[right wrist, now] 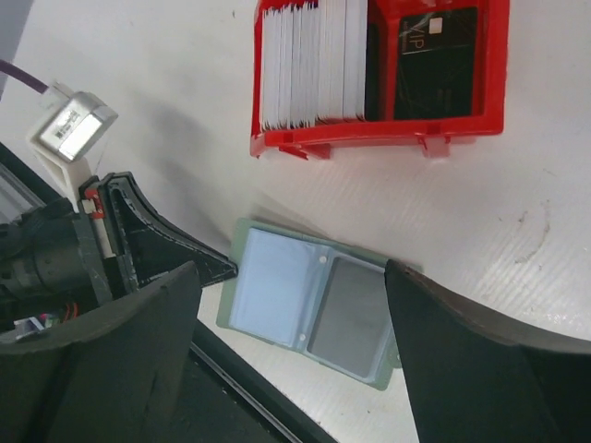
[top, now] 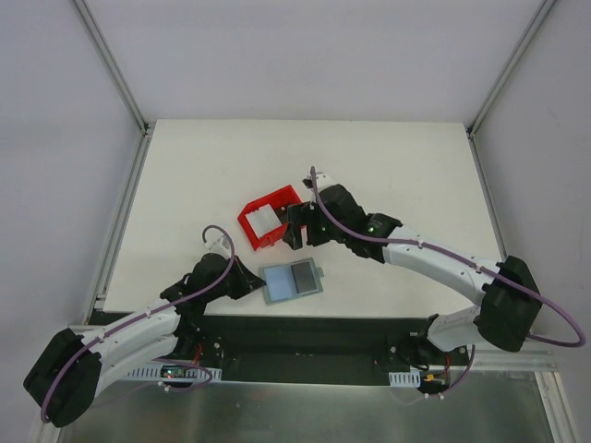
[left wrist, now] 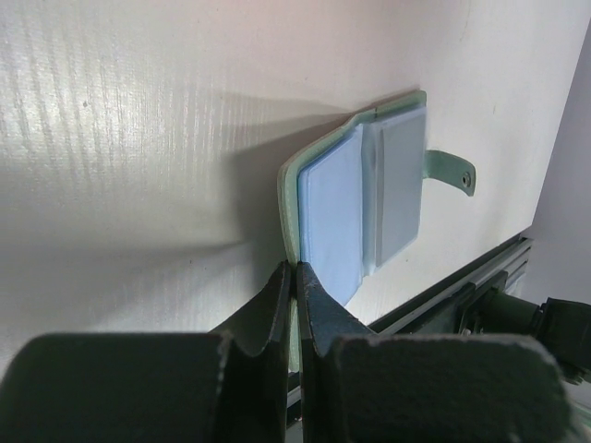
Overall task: Put the credit cards into the card holder
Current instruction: Pick up the credit card from the storage box.
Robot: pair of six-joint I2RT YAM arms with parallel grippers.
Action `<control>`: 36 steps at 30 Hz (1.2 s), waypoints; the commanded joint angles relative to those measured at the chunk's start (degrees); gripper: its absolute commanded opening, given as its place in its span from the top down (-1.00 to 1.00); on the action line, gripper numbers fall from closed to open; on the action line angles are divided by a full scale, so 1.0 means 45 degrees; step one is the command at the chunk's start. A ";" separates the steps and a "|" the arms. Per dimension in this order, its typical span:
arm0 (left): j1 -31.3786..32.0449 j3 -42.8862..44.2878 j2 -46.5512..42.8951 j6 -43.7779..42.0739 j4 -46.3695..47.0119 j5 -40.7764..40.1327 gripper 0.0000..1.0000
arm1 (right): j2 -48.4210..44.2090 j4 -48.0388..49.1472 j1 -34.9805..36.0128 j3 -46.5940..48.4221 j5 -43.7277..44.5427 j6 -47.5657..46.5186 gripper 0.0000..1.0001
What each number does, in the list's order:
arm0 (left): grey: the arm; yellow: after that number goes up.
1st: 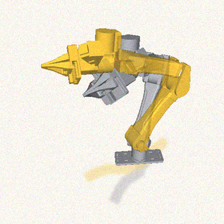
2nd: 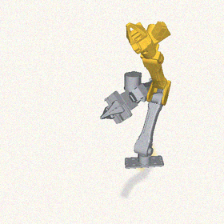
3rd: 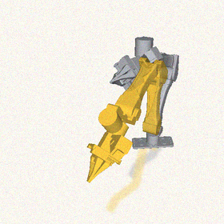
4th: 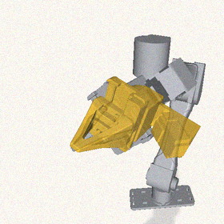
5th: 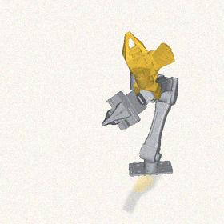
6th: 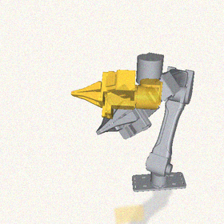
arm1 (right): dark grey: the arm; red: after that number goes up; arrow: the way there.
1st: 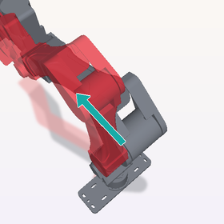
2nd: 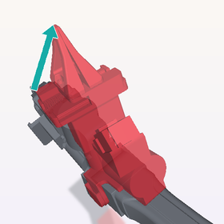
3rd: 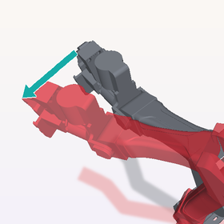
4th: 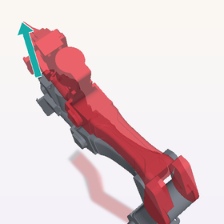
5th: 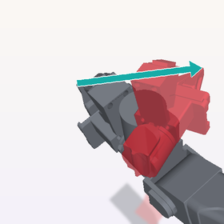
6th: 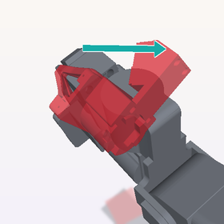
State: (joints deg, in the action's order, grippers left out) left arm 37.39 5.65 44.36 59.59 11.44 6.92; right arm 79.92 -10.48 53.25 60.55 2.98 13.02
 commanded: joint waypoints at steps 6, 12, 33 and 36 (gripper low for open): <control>-0.0105 0.0170 -0.0092 -0.0020 -0.0179 -0.0229 1.00 | 0.2649 -0.0916 -0.1443 0.2969 -0.2989 0.0311 -0.93; -0.0105 0.0229 -0.0268 -0.0020 -0.0316 -0.0228 1.00 | 0.4775 -0.2395 -0.1424 0.5543 -0.2772 -0.0372 -0.93; -0.0144 0.0326 -0.0287 -0.0157 -0.0570 -0.0346 1.00 | 0.9133 -0.3960 -0.2127 0.9999 -0.3787 -0.1447 -0.66; -0.0144 0.0307 -0.0287 -0.0137 -0.0609 -0.0385 1.00 | 0.9505 -0.3999 -0.2166 1.0176 -0.4002 -0.1545 -0.66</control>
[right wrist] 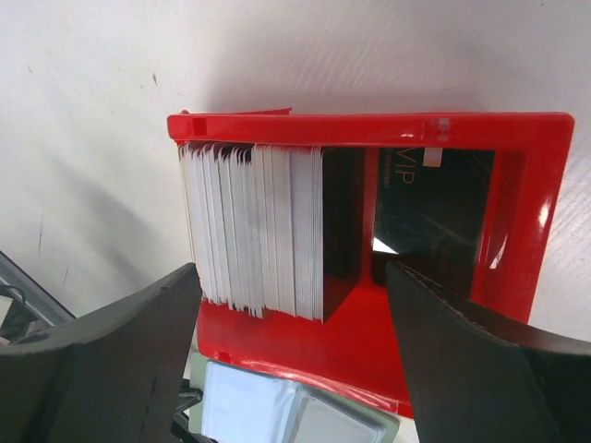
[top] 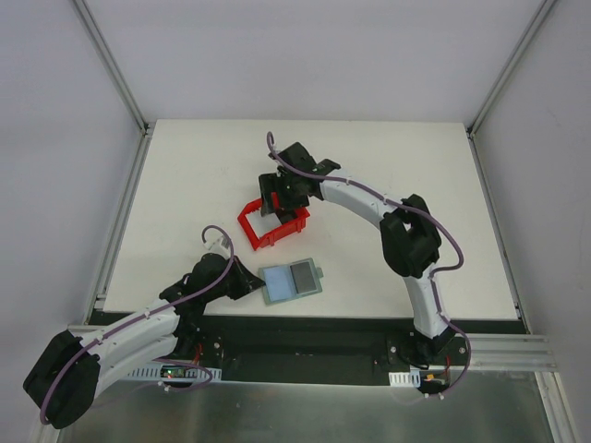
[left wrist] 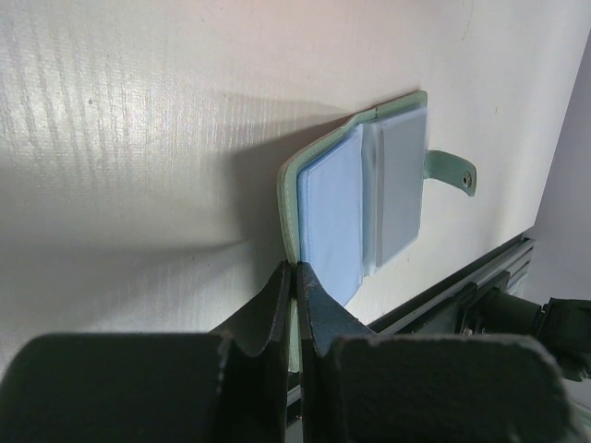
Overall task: Put the credit cards into the card holder
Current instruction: Pick up the credit card from the storage box.
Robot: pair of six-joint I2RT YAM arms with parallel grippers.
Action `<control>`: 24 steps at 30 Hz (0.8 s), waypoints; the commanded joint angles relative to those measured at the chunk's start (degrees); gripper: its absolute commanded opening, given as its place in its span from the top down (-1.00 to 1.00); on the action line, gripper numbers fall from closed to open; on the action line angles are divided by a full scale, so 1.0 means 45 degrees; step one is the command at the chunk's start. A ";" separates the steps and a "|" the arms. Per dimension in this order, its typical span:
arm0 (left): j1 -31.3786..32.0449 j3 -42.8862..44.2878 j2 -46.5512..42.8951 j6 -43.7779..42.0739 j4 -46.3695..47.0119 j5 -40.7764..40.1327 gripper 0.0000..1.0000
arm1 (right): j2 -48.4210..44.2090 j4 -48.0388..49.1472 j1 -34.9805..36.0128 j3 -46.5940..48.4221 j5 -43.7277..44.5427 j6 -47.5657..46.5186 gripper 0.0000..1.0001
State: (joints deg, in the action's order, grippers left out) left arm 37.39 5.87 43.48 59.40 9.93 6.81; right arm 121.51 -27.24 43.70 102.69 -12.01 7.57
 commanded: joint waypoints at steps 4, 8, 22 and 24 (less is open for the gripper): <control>-0.0164 0.0220 -0.0093 -0.0055 -0.0254 -0.0361 1.00 | 0.0730 -0.0254 -0.0122 0.0870 -0.0846 -0.0296 -0.68; -0.0164 0.0161 -0.0190 -0.0074 -0.0254 -0.0360 1.00 | 0.1257 -0.0235 -0.0161 0.1201 -0.1352 -0.0277 -0.68; -0.0183 -0.0171 -0.0659 0.0062 -0.0254 -0.0361 1.00 | 0.0615 0.0370 -0.0356 0.0423 -0.2116 -0.0238 -0.37; -0.0183 -0.0171 -0.0698 0.0063 -0.0254 -0.0341 1.00 | 0.0419 0.0546 -0.0376 0.0188 -0.2271 -0.0218 -0.30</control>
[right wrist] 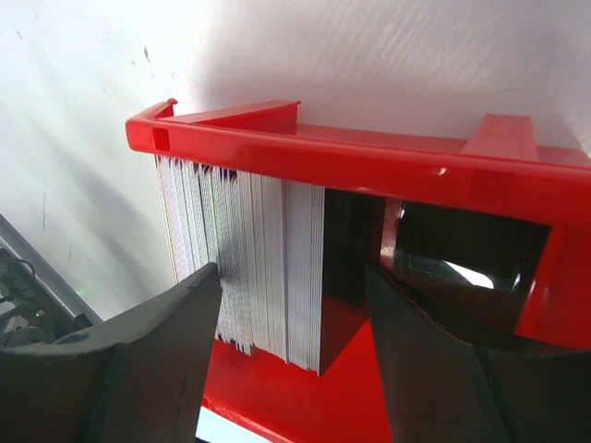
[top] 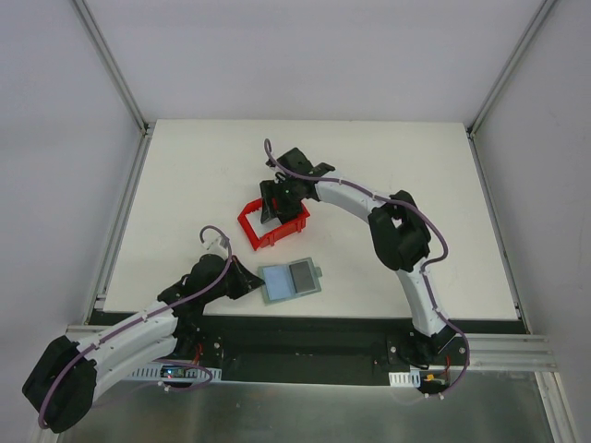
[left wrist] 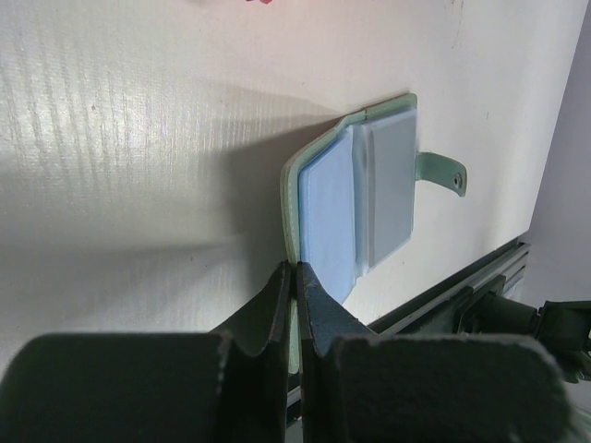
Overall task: Put the credit cards into the card holder
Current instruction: Pick up the credit card from the storage box.
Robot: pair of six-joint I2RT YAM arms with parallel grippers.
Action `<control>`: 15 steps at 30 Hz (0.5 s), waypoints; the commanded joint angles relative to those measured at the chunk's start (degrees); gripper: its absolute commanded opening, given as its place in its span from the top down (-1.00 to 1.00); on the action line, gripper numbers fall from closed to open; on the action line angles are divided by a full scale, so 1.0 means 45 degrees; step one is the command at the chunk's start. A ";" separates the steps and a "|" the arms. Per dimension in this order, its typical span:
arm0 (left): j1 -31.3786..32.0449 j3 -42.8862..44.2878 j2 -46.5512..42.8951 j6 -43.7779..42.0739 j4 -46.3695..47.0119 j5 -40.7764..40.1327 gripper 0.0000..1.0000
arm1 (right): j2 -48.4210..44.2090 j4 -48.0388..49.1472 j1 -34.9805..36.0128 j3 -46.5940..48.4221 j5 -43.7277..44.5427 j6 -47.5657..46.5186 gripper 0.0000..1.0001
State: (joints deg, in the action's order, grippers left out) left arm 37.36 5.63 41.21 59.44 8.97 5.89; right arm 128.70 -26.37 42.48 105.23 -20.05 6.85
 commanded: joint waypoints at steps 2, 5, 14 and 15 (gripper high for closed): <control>-0.0178 -0.0157 -0.0213 0.0092 -0.0041 -0.0118 1.00 | -0.1276 0.0352 -0.0143 -0.0474 -0.0621 -0.0039 -0.25; -0.0198 -0.0196 -0.0291 0.0111 -0.0041 -0.0098 1.00 | -0.1413 0.0430 -0.0143 -0.0610 -0.0661 -0.0039 -0.15; -0.0178 -0.0196 -0.0330 0.0092 -0.0041 -0.0039 1.00 | -0.1628 0.0567 -0.0221 -0.0670 -0.1109 0.0059 -0.07; -0.0198 -0.0196 -0.0330 0.0092 -0.0041 -0.0039 1.00 | -0.1628 0.0606 -0.0221 -0.0670 -0.1168 0.0079 -0.04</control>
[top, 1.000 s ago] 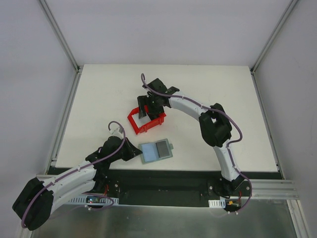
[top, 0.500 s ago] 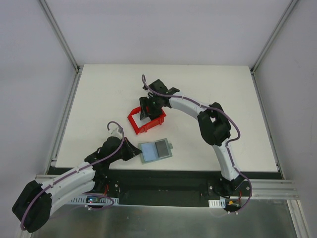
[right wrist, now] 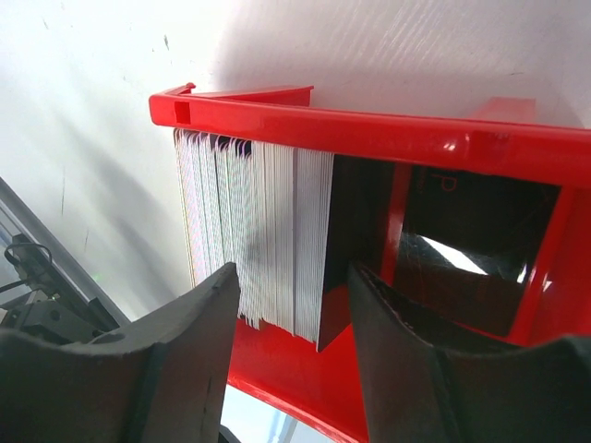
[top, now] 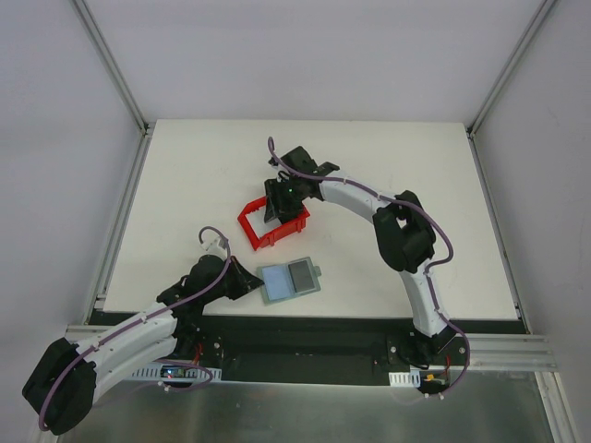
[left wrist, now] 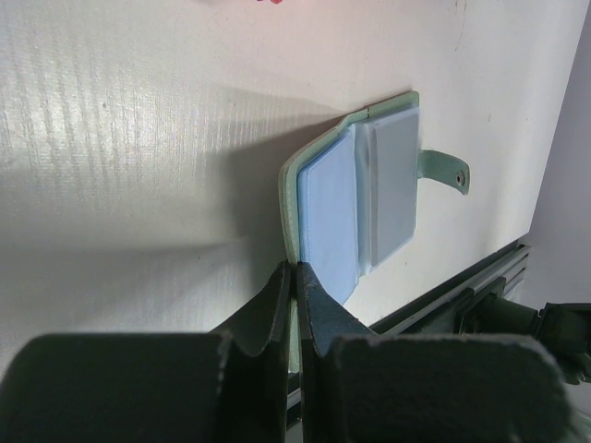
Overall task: Put the credit cards into the card holder
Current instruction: Pick up the credit card from the storage box.
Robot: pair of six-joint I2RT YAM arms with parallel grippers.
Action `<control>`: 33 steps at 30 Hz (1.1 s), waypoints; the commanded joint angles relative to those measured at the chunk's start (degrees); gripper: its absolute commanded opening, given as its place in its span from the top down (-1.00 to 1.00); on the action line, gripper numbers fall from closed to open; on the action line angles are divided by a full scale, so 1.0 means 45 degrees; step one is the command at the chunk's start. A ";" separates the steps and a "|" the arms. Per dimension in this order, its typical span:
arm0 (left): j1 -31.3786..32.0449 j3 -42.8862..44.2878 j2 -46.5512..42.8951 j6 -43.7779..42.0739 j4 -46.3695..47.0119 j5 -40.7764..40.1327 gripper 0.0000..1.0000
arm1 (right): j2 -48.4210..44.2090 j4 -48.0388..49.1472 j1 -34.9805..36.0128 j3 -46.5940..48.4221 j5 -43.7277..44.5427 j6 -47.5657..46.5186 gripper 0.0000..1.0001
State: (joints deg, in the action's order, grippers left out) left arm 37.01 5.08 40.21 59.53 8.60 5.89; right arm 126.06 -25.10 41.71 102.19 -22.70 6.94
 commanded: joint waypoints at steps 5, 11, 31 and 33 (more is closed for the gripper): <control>-0.0101 -0.0094 -0.0126 0.0092 0.0042 -0.0039 1.00 | -0.1080 0.0383 -0.0071 -0.0033 -0.0776 0.0079 0.06; -0.0120 -0.0075 -0.0107 0.0092 0.0042 -0.0059 1.00 | -0.1255 0.0403 -0.0090 -0.0014 -0.0757 0.0098 0.07; -0.0120 0.0023 0.0089 0.0014 0.0061 -0.0020 1.00 | -0.1256 -0.0143 -0.0188 0.0259 0.0180 -0.0077 0.74; -0.0101 0.0023 0.0128 0.0014 0.0081 -0.0020 1.00 | -0.1255 -0.0222 -0.0168 0.0357 0.0297 -0.0116 0.80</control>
State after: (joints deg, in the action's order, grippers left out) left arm 37.01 5.08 40.47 59.53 8.62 5.89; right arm 124.18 -25.04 40.91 101.89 -22.35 6.81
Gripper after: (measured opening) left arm 0.006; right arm 0.133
